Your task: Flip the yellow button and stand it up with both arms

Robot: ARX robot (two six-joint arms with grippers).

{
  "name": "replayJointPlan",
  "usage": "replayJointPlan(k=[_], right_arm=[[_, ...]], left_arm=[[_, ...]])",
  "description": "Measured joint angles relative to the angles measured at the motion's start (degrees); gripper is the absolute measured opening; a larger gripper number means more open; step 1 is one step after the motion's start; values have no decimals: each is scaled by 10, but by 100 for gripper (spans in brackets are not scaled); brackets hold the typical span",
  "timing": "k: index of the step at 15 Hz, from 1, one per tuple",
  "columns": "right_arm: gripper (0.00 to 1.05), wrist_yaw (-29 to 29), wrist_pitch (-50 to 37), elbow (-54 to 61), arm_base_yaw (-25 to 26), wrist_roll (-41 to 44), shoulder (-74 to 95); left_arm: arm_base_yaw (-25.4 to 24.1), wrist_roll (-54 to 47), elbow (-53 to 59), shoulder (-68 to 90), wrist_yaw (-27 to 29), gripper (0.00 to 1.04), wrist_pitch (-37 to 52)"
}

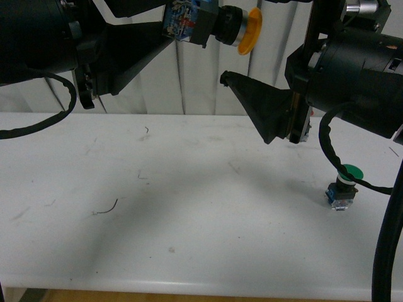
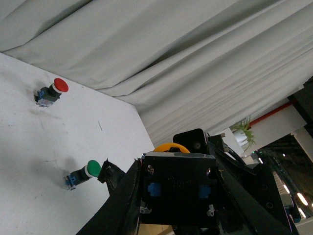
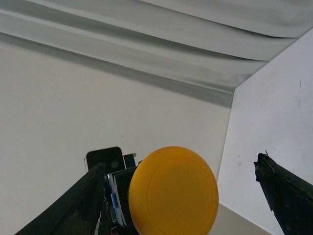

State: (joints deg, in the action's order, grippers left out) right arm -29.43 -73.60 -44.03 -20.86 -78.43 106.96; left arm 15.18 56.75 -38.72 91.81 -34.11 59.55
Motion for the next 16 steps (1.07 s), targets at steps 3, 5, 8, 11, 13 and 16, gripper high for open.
replayJointPlan(k=[3, 5, 8, 11, 13, 16], right_arm=[[76, 1, -2, -5, -6, 0, 3], [63, 5, -3, -6, -4, -2, 3], [45, 5, -3, -6, 7, -2, 3], [37, 5, -5, -6, 8, -13, 3], [37, 5, -5, -6, 8, -13, 3], [36, 4, -5, -5, 10, -13, 3]], left_arm=[[-2, 0, 1, 0, 0, 36, 0], [-3, 0, 2, 0, 0, 36, -3], [-4, 0, 6, 0, 1, 36, 0], [-4, 3, 7, 0, 0, 36, -1], [-7, 3, 7, 0, 0, 36, -1], [-7, 3, 8, 0, -1, 43, 0]])
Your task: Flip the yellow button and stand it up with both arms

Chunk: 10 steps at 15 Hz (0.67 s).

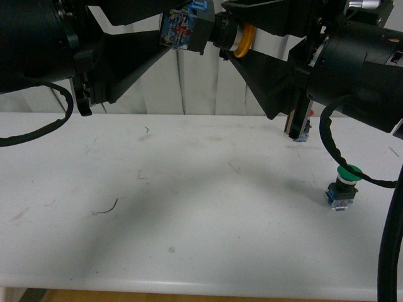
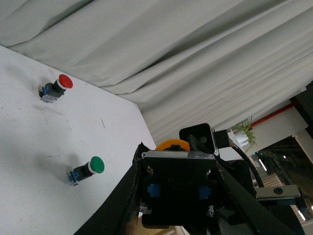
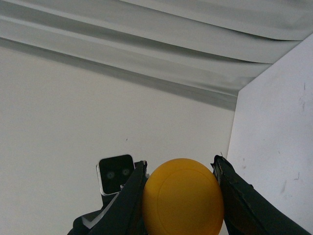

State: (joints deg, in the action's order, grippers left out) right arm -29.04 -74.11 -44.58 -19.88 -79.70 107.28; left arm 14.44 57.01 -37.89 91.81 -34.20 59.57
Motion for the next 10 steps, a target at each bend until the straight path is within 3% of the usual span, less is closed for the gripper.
replayJointPlan(k=[2, 5, 6, 10], right_arm=[[36, 0, 3, 2, 0, 1, 0], [36, 8, 5, 3, 5, 3, 0], [36, 10, 6, 3, 8, 3, 0], [36, 12, 5, 3, 10, 3, 0]], left_arm=[[0, 0, 0, -1, -6, 59, 1], [-10, 1, 5, -15, -5, 95, 7], [-17, 1, 9, -24, -6, 99, 9], [-56, -2, 39, -56, -22, 98, -17]])
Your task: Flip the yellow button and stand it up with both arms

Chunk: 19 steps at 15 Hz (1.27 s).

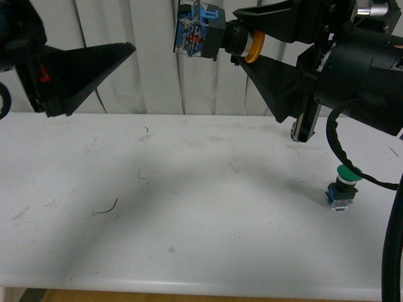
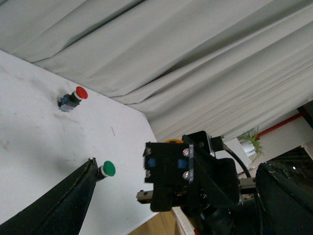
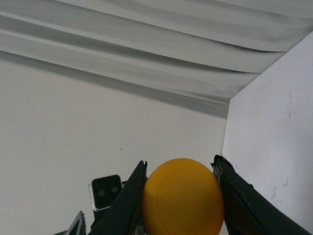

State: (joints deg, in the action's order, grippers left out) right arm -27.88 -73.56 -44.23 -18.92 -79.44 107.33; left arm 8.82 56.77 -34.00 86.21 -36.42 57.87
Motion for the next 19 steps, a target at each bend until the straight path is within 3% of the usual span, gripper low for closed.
replayJointPlan(k=[4, 6, 8, 9, 10, 12, 15, 16, 17, 19], right_arm=[[36, 1, 0, 0, 6, 0, 0], [36, 0, 0, -1, 7, 0, 0], [36, 0, 0, -2, 10, 0, 0], [36, 0, 0, -2, 10, 0, 0], [36, 0, 0, -2, 10, 0, 0], [36, -2, 0, -4, 10, 0, 0], [36, -3, 0, -4, 9, 2, 0], [36, -2, 0, -4, 9, 2, 0], [36, -2, 1, -5, 11, 2, 0], [36, -4, 1, -6, 14, 5, 0]], left_arm=[[-110, -53, 75, -80, 5, 98, -15], [-159, -113, 118, -174, 17, 98, -80], [-222, -196, 143, -308, -10, 98, -180], [-235, -270, 144, -380, 57, 92, -259], [-200, -380, 162, -429, 174, 77, -308], [-173, -513, 217, -464, 277, 50, -315], [-144, -554, 256, -525, 305, 12, -323], [-116, -556, 268, -544, 345, 2, -333], [-86, -559, 281, -563, 356, 2, -343], [-90, -559, 298, -602, 365, 2, -363]])
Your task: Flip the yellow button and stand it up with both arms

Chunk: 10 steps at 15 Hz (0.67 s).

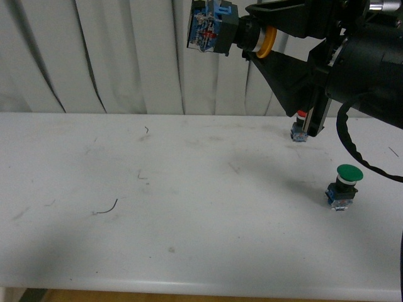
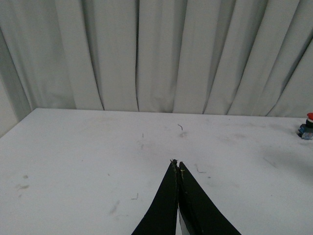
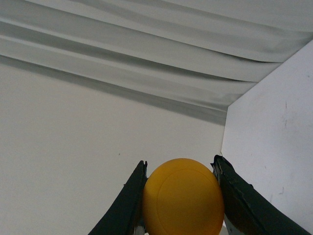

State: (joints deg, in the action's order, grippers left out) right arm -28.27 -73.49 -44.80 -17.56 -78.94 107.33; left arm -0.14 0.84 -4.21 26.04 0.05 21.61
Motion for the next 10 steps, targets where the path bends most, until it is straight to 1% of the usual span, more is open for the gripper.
replayJointPlan(k=[4, 7, 10], right_arm=[[36, 2, 0, 0, 1, 1, 0], [36, 3, 0, 0, 3, 2, 0], [36, 4, 0, 0, 3, 2, 0]], left_arm=[[1, 0, 18, -59, 0, 2, -41], [1, 0, 37, -97, 0, 2, -55], [1, 0, 37, -139, 0, 2, -95]])
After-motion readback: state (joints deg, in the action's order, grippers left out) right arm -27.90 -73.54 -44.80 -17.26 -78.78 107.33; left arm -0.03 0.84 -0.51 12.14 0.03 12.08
